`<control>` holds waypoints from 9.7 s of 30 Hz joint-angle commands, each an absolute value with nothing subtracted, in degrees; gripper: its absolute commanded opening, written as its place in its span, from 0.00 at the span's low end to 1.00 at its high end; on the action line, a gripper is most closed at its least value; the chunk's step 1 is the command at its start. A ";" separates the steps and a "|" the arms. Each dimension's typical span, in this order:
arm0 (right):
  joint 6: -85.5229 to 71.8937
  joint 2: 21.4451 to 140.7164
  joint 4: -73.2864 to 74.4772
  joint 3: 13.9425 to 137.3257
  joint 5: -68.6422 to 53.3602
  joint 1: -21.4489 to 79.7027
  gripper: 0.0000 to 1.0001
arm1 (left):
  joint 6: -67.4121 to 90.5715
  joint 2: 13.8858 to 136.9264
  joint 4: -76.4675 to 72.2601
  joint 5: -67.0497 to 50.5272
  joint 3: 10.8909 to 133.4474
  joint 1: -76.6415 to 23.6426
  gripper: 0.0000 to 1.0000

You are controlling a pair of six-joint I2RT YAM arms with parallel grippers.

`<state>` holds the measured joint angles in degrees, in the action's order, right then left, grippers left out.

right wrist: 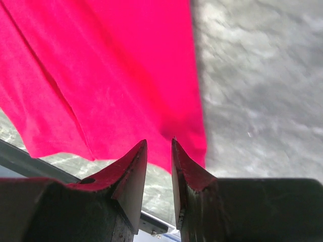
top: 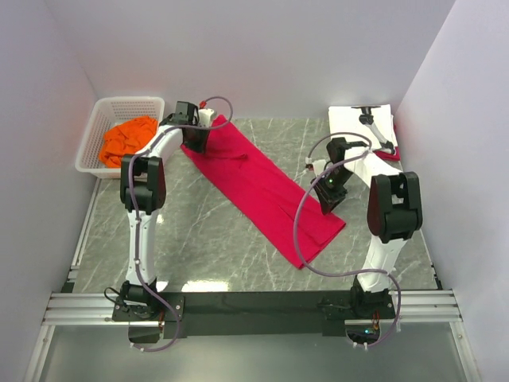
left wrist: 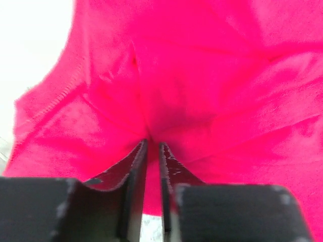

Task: Fold and stack the t-shirts
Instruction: Fold the tshirt

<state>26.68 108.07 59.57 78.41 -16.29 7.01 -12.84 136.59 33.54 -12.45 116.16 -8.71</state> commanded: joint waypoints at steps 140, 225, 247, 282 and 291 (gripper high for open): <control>38.23 71.01 25.51 38.41 -3.35 67.48 0.48 | -80.85 41.84 50.62 -48.34 26.21 -8.70 0.64; 35.60 78.22 26.19 37.44 -4.93 72.42 0.40 | -57.57 45.17 29.71 -33.66 23.12 -44.83 0.01; 34.98 68.90 24.44 35.60 -3.34 71.89 0.49 | -57.66 46.58 30.24 -34.01 24.17 -44.47 0.01; 35.86 73.30 29.96 41.31 -6.68 62.41 0.00 | -54.85 45.88 28.39 -35.86 27.68 -41.05 0.01; 42.43 73.73 29.80 46.84 -5.10 54.07 0.00 | -56.24 50.97 23.39 -38.14 32.42 -31.82 0.01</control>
